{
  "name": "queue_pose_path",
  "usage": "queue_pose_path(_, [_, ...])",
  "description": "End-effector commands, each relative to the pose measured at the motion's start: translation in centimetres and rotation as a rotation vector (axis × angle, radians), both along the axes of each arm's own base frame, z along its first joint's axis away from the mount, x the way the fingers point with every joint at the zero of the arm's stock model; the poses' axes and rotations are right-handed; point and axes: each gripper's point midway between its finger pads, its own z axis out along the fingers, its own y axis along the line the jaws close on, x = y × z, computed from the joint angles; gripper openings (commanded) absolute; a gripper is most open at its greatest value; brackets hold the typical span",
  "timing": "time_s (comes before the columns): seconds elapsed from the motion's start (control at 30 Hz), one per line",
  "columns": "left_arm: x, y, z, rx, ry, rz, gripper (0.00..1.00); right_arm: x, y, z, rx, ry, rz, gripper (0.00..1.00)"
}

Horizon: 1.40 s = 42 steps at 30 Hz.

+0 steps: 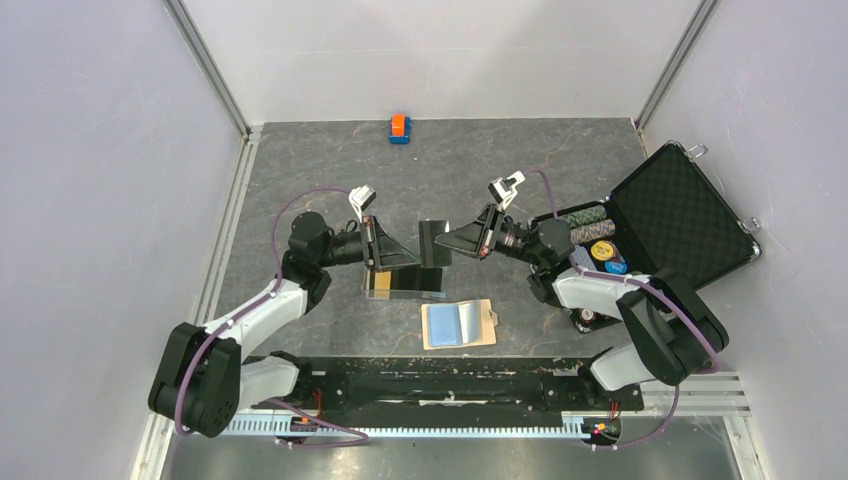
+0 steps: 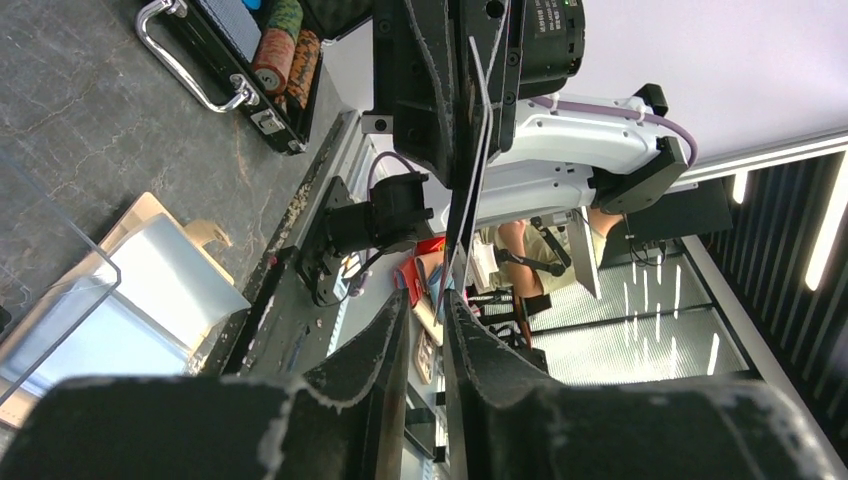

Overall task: Put the credit cards into the card holder
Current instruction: Place the credit card in the storage box.

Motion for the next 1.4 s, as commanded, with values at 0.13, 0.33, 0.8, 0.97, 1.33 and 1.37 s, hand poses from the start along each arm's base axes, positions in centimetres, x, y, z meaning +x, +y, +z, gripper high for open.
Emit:
queue_pose_path(0.13, [1.7, -0.9, 1.9, 0.011, -0.058, 0.031, 0.29, -1.3, 0.0, 1.1, -0.021, -0.084, 0.028, 0.00])
queue_pose_path(0.33, [1.8, -1.8, 2.4, -0.009, -0.056, 0.018, 0.29, -1.6, 0.7, 0.8, -0.030, -0.082, 0.037, 0.00])
queue_pose_path(0.8, [2.7, -1.0, -1.2, 0.154, -0.020, 0.095, 0.02, -2.0, 2.1, -2.9, -0.066, -0.010, 0.075, 0.06])
queue_pose_path(0.97, [2.7, 0.4, -4.4, 0.302, 0.008, 0.138, 0.02, -1.5, 2.9, -4.7, -0.061, 0.027, 0.085, 0.11])
queue_pose_path(1.33, [2.6, 1.9, -7.8, 0.390, 0.049, 0.178, 0.02, -1.2, 3.8, -8.3, -0.093, 0.082, 0.096, 0.28])
queue_pose_path(1.37, [2.7, 1.9, -8.0, 0.395, 0.052, 0.177, 0.02, -1.2, 3.8, -8.7, -0.100, 0.090, 0.096, 0.28])
